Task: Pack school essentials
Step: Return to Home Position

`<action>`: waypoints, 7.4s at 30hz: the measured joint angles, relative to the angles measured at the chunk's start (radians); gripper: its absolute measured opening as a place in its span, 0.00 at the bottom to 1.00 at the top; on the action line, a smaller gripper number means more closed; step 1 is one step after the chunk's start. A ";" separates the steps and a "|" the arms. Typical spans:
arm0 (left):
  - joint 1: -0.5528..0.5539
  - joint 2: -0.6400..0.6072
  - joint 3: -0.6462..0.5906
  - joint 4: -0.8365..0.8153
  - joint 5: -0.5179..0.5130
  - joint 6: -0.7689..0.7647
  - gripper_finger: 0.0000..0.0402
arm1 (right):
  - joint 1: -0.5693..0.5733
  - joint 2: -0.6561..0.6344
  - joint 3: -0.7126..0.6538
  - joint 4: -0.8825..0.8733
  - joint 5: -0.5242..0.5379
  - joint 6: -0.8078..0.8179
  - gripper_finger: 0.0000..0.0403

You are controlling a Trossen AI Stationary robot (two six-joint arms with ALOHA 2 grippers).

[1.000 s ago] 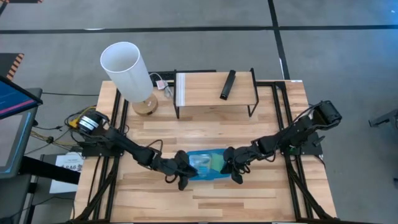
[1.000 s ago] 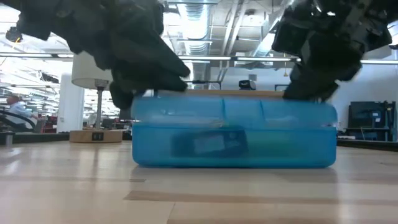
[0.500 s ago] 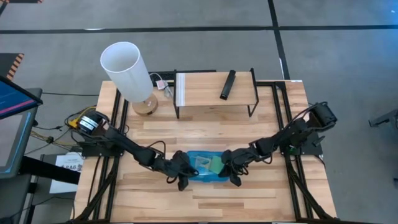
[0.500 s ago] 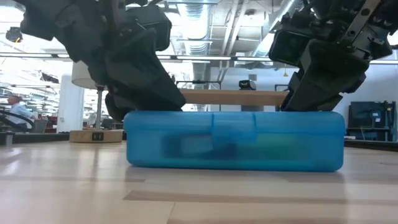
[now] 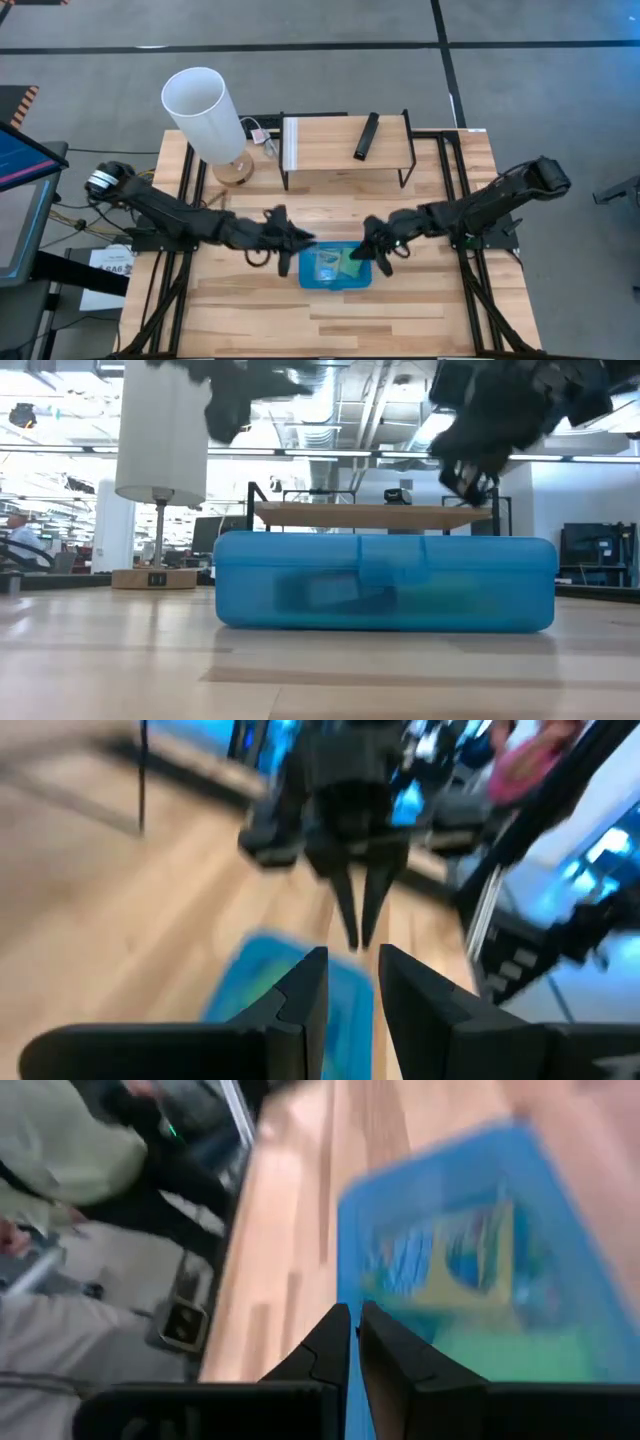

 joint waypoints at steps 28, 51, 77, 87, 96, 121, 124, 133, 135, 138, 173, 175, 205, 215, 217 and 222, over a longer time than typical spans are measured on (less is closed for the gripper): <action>0.253 -0.472 0.001 0.048 0.127 0.471 0.00 | -0.421 -0.811 0.002 -0.478 0.176 -0.262 0.01; 0.550 -0.832 -0.237 0.084 0.290 0.427 0.00 | -0.571 -1.374 0.007 -0.812 0.319 -0.237 0.00; 0.549 -1.302 -0.734 0.119 0.392 0.456 0.00 | -0.569 -1.368 -0.240 -0.777 0.303 -0.242 0.01; 0.549 -1.302 -0.735 0.101 0.372 0.565 0.00 | -0.568 -1.365 -0.243 -0.773 0.423 0.040 0.07; 0.549 -1.302 -0.735 0.028 0.380 0.593 0.00 | -0.568 -1.354 -0.243 -0.926 0.444 0.010 0.08; 0.548 -1.302 -0.791 0.048 0.448 0.541 0.00 | -0.528 -1.351 -0.588 -0.302 0.258 -0.429 0.08; 0.548 -1.302 -0.791 0.048 0.448 0.540 0.00 | -0.528 -1.351 -0.597 -0.289 0.236 -0.447 0.08; 0.548 -1.302 -0.793 0.055 0.432 0.523 0.00 | -0.529 -1.358 -0.602 -0.277 0.163 -0.472 0.08; 0.547 -1.302 -0.793 0.056 0.420 0.523 0.00 | -0.530 -1.358 -0.603 -0.271 0.131 -0.472 0.08; 0.547 -1.302 -0.794 0.056 0.405 0.534 0.00 | -0.530 -1.361 -0.603 -0.262 0.125 -0.471 0.08; 0.548 -1.280 -0.781 -0.320 0.363 0.522 0.00 | -0.543 -1.357 -0.600 -0.307 0.155 -0.479 0.08; 0.548 -1.280 -0.780 -0.321 0.362 0.522 0.00 | -0.543 -1.357 -0.600 -0.308 0.156 -0.479 0.08; 0.548 -1.280 -0.778 -0.322 0.362 0.523 0.00 | -0.543 -1.357 -0.600 -0.308 0.156 -0.478 0.08; 0.548 -1.280 -0.778 -0.322 0.362 0.522 0.00 | -0.543 -1.357 -0.600 -0.308 0.157 -0.478 0.08; 0.548 -1.280 -0.778 -0.322 0.362 0.523 0.00 | -0.543 -1.357 -0.600 -0.308 0.157 -0.478 0.08; 0.548 -1.280 -0.778 -0.322 0.362 0.522 0.00 | -0.543 -1.357 -0.600 -0.308 0.157 -0.478 0.08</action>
